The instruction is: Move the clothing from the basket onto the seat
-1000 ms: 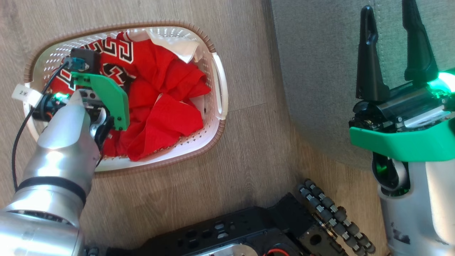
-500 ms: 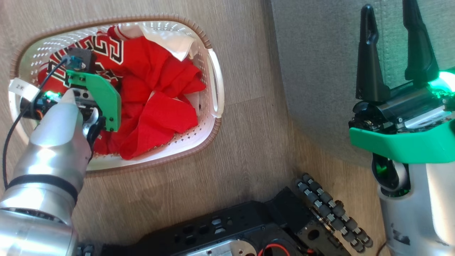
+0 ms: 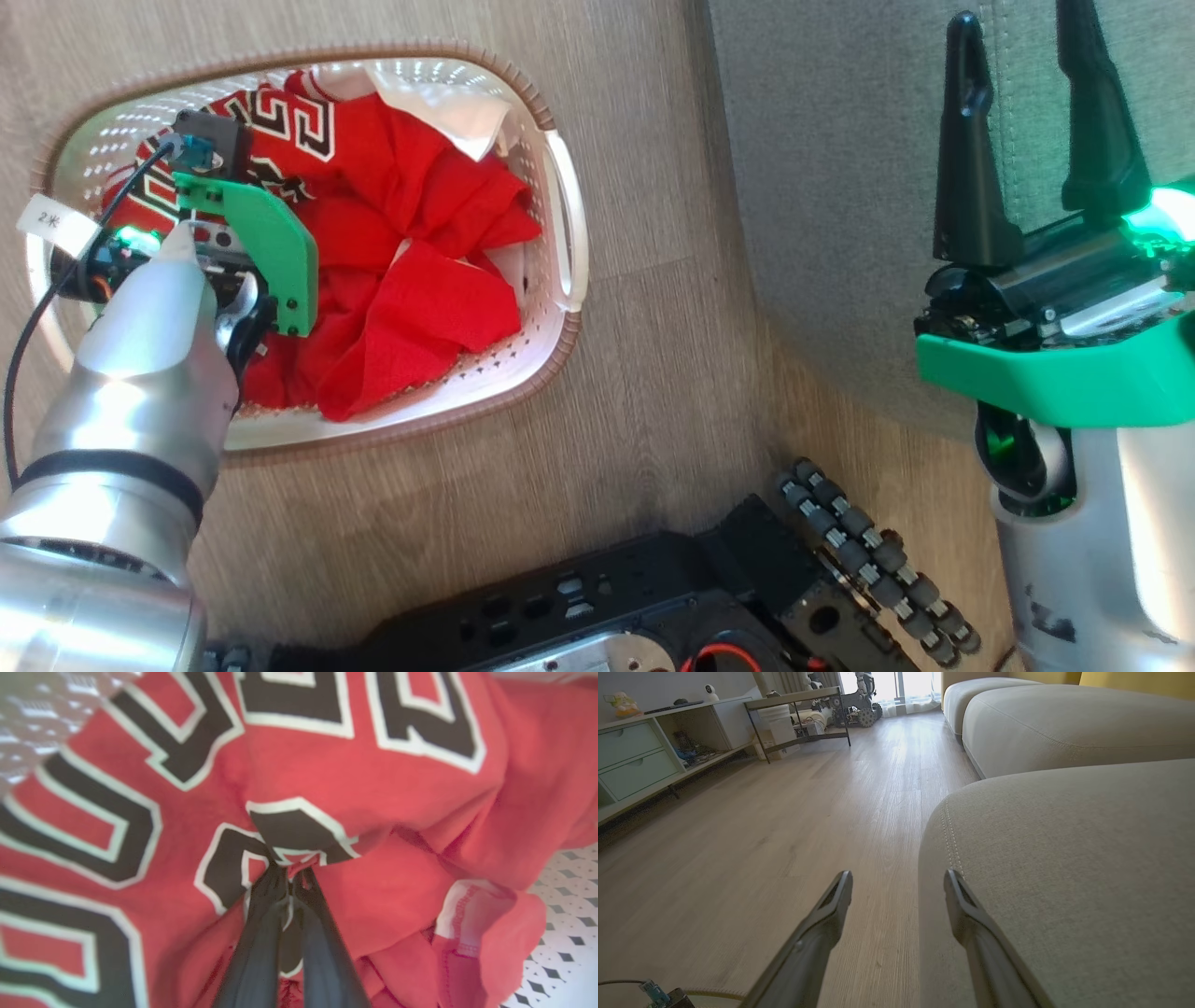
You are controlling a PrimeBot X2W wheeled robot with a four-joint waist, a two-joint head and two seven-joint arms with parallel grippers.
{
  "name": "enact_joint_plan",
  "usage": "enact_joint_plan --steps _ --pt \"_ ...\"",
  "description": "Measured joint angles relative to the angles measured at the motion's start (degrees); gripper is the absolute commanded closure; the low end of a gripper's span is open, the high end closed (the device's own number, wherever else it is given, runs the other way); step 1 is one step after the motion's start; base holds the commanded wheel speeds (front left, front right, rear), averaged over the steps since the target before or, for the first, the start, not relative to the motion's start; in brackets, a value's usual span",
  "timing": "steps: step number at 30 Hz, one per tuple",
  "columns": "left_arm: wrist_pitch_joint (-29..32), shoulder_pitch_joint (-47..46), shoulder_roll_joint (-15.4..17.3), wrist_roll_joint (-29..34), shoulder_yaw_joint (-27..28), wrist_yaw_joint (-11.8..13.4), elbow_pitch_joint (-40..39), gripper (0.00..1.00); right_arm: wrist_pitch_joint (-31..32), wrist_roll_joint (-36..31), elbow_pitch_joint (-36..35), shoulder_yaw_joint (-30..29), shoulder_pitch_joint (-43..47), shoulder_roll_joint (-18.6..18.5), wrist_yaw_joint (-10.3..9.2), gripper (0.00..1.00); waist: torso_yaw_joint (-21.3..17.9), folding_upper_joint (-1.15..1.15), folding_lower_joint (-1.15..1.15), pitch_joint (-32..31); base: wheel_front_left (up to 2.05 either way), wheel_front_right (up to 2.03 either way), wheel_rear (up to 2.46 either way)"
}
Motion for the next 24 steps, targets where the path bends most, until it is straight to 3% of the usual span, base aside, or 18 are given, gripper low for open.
enact_joint_plan --steps 18,24 --pt "-15.29 9.65 -1.35 -3.98 -0.12 -0.07 -0.55 1.0 0.0 0.14 4.61 1.3 0.27 0.01 0.0 0.0 1.26 0.0 0.0 -14.02 0.0 0.0 0.0" --pt "-18.02 16.45 -1.03 -4.77 0.58 -0.05 -8.37 1.0 0.0 0.85 7.6 1.83 4.39 -0.21 0.0 0.0 1.74 0.0 0.0 -23.16 0.0 0.0 0.0"
